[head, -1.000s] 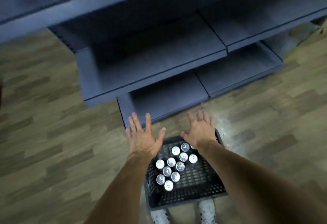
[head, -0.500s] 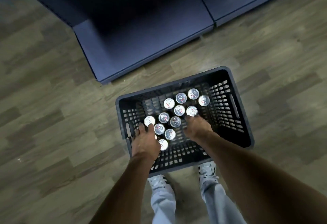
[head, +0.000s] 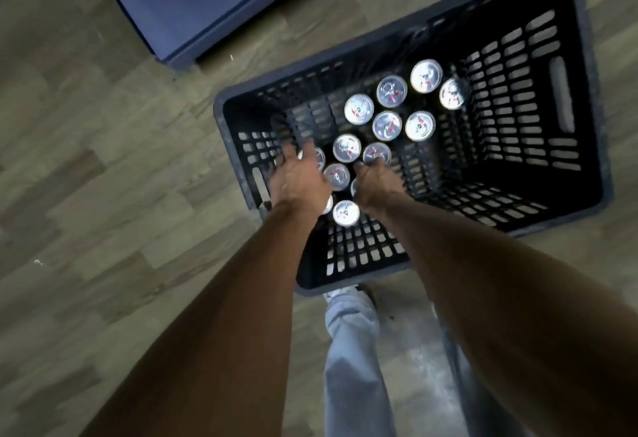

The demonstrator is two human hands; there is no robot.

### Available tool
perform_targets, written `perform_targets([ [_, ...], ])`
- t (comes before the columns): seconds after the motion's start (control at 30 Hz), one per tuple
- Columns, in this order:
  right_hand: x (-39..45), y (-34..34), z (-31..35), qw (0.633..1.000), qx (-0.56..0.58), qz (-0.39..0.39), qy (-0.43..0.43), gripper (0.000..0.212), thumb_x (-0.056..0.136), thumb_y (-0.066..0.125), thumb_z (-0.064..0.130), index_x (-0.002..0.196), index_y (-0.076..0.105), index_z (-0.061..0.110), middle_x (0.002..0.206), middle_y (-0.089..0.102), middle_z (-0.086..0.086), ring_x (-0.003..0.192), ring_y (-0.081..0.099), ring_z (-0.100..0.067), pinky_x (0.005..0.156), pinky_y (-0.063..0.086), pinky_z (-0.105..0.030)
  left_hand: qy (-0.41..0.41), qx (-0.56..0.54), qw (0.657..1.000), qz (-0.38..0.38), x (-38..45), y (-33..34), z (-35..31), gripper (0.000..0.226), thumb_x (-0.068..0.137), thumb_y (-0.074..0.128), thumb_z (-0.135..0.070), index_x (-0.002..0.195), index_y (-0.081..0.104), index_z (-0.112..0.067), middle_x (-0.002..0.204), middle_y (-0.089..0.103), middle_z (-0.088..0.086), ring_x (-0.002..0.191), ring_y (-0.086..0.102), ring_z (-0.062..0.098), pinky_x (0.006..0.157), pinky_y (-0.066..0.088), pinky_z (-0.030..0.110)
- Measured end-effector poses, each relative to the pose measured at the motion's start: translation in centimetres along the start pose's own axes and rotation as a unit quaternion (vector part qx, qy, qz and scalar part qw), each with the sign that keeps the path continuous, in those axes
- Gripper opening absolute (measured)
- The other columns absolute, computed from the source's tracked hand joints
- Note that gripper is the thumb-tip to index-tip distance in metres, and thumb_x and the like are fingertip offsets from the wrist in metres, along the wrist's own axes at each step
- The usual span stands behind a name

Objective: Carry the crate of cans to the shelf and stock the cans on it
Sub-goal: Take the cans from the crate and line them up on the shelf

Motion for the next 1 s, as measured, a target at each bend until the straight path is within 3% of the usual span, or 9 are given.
perform_targets([
  [0.1,0.1,1.4,1.0,0.998,-0.06,0.027,0.006,0.046,0.1,0.045,0.014,0.145,0.037,0.011,0.155,0.022,-0.029,0.135,0.043,-0.038,0.101,0.049,-0.044,0.013,-0.006,1.0,0.016,-0.1,1.9,-0.3,0.059,0.091,0.058,-0.027,0.144,0.034,-0.018,0.143,0.037,0.018,0.123,0.047,0.033,0.097,0.044,0.042],
  [0.23,0.5,1.3,1.3,0.993,-0.114,0.008,0.025,0.043,0.101,0.045,0.016,0.144,0.044,0.009,0.146,0.035,-0.024,0.128,0.046,-0.034,0.094,0.052,-0.046,0.02,-0.009,0.999,0.023,-0.3,3.6,-0.6,0.054,0.093,0.058,-0.026,0.141,0.036,-0.016,0.139,0.04,0.017,0.119,0.05,0.032,0.094,0.043,0.04],
  [0.3,0.1,2.0,1.4,0.99,-0.139,0.015,0.017,0.042,0.1,0.046,0.016,0.141,0.043,0.009,0.14,0.045,-0.021,0.121,0.052,-0.031,0.08,0.052,-0.038,0.022,0.0,0.999,0.023,-0.3,4.3,-0.4,0.053,0.092,0.058,-0.025,0.14,0.038,-0.015,0.14,0.04,0.018,0.121,0.048,0.033,0.096,0.043,0.041],
  [0.4,-0.6,3.4,1.0,0.989,-0.14,0.039,0.031,0.046,0.093,0.055,0.012,0.136,0.038,0.01,0.127,0.055,-0.017,0.104,0.056,-0.028,0.05,0.034,-0.031,0.018,-0.002,0.999,0.03,-0.4,4.9,0.1,0.053,0.092,0.057,-0.023,0.141,0.037,-0.017,0.137,0.042,0.017,0.117,0.051,0.032,0.093,0.044,0.04],
  [0.47,-0.8,4.1,0.8,0.986,-0.156,0.051,0.04,0.058,0.092,0.056,0.013,0.143,0.028,0.012,0.123,0.055,-0.024,0.088,0.051,-0.027,0.043,0.026,-0.03,0.012,-0.004,0.999,0.031,-0.3,5.2,0.5,0.052,0.093,0.056,-0.023,0.141,0.036,-0.018,0.136,0.042,0.017,0.115,0.053,0.032,0.09,0.046,0.04],
  [0.57,-0.3,5.0,0.6,0.978,-0.204,0.035,0.016,0.062,0.097,0.047,0.012,0.151,0.016,0.008,0.128,0.052,-0.032,0.1,0.057,-0.032,0.049,0.04,-0.032,0.013,-0.006,0.999,0.029,0.1,5.6,0.7,0.051,0.093,0.054,-0.024,0.14,0.035,-0.018,0.134,0.043,0.017,0.112,0.055,0.034,0.087,0.046,0.041],
  [0.67,0.1,5.2,0.2,0.98,-0.199,-0.016,-0.027,0.048,0.099,0.043,0.013,0.143,0.026,0.003,0.124,0.057,-0.026,0.105,0.062,-0.031,0.069,0.055,-0.034,0.022,-0.008,0.999,0.022,0.3,6.0,0.9,0.049,0.093,0.053,-0.023,0.138,0.036,-0.017,0.132,0.044,0.016,0.11,0.056,0.033,0.083,0.045,0.038],
  [0.9,-3.1,1.5,0.1,0.989,-0.14,-0.035,-0.008,0.042,0.097,0.053,0.038,0.132,0.05,0.015,0.104,0.064,-0.001,0.088,0.064,-0.019,0.062,0.04,-0.026,0.002,-0.021,0.999,0.039,-1.5,4.1,1.3,0.048,0.092,0.054,-0.02,0.137,0.039,-0.018,0.13,0.046,0.017,0.103,0.06,0.035,0.081,0.046,0.037],
  [1.0,-5.4,-4.5,0.3,0.997,-0.076,-0.013,0.016,0.052,0.089,0.062,0.052,0.127,0.058,0.017,0.123,0.065,-0.003,0.11,0.065,-0.021,0.072,0.044,-0.028,-0.007,-0.035,0.998,0.059,-3.3,0.7,-0.3,0.05,0.092,0.053,-0.017,0.14,0.038,-0.017,0.131,0.048,0.019,0.11,0.057,0.038,0.086,0.045,0.04],
])
Point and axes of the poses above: each hand's wrist, its own x-axis towards the middle knuckle, its own y-axis out of the palm, z = x × y, the point moved 4 cm from there along x, towards the middle knuckle
